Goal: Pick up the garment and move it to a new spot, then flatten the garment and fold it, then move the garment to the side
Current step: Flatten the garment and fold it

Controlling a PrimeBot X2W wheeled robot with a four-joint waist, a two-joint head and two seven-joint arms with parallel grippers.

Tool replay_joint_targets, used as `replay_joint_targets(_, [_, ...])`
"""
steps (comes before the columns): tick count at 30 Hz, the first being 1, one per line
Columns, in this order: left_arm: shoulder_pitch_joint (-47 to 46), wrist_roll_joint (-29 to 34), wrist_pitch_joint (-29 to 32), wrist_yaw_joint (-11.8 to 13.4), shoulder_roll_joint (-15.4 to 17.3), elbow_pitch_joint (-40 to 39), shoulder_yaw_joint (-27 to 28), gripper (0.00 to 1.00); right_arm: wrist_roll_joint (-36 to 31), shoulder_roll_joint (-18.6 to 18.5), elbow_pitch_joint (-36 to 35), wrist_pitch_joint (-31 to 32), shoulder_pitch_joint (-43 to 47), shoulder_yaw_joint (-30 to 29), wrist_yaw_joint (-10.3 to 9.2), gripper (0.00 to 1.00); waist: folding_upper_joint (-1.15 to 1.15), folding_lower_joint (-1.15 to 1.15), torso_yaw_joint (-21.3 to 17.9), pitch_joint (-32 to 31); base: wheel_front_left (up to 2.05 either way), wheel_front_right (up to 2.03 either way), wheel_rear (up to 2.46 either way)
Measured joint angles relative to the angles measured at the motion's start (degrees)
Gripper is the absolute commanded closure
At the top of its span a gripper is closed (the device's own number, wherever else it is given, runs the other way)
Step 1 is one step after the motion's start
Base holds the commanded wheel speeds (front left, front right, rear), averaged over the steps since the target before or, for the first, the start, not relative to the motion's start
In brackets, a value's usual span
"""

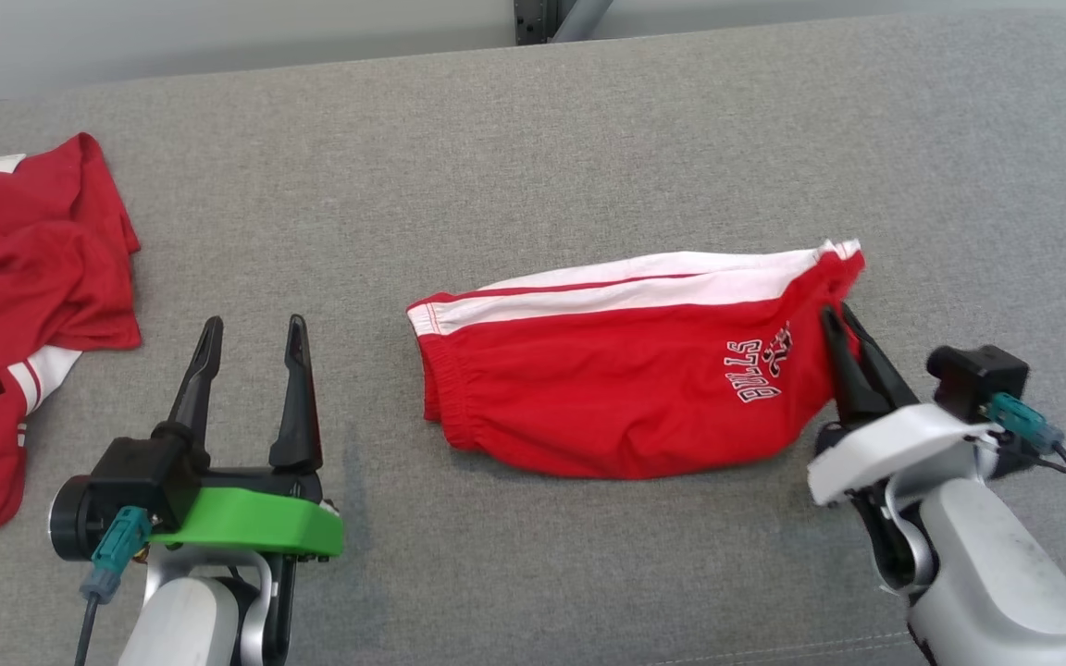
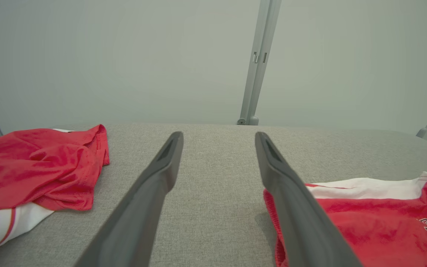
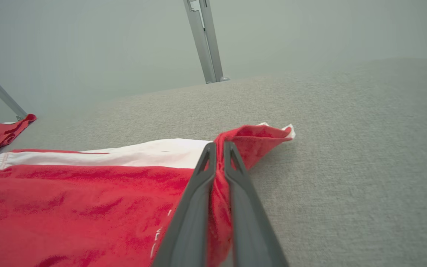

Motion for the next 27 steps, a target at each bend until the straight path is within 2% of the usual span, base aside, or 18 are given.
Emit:
replay_joint_targets(6, [-0.3,-0.1,-0.2,0.0,-0.3,0.5,-0.6,0.0,-1.8,4.3,-7.1,1.1,-3.8,9.0,-0.01,1.0,0.0,0.0,1.2,-0.4,0.0,0.0,0.0])
replay_joint_targets(10, [-0.7,-0.5,-0.5,-0.1,-0.7,1.0,-0.9,0.0,-1.0,6.4,-8.7,2.6,-6.0,16.1,-0.01,1.0,0.0,0.0,2.3,-0.5,0.0,0.0,0.0])
replay_joint_targets(11, [-0.7,-0.5,-0.5,-0.1,-0.7,1.0,-0.9,0.0,-1.0,6.4,-8.7,2.6,-6.0,16.1,-0.01,1.0,0.0,0.0,2.3,-0.5,0.0,0.0,0.0])
replay_joint_targets(18, [-1.8,-0.5,-1.0,-0.4,-1.7,2.1,-2.0,0.0,3.0,8.1,-4.3,3.0,-8.3,27.7,-0.01,1.0,0.0,0.0,4.8,0.2,0.0,0.0,0.0])
replay_joint_targets(24, [-2.1,-0.7,-1.6,-0.4,-2.0,2.9,-2.4,0.0,7.5,8.1,1.7,1.9,-10.0,33.8,-0.01,1.0,0.0,0.0,6.2,1.5,0.0,0.0,0.0])
replay_joint_targets(25, [-2.1,-0.7,-1.6,-0.4,-1.9,3.0,-2.4,0.0,7.9,8.1,2.0,1.8,-10.4,34.3,-0.01,0.64,0.0,0.0,6.3,1.7,0.0,0.0,0.0])
replay_joint_targets(26, [-2.2,-0.7,-1.6,-0.4,-1.9,3.1,-2.4,0.0,8.4,8.1,2.2,1.4,-10.8,34.9,-0.01,0.0,0.0,0.0,6.3,1.8,0.0,0.0,0.0])
replay_joint_targets(27, [-2.2,-0.7,-1.8,-0.4,-1.9,3.1,-2.4,0.0,8.7,8.1,2.3,1.3,-11.2,35.4,-0.01,0.0,-0.01,0.0,6.2,1.9,0.0,0.0,0.0])
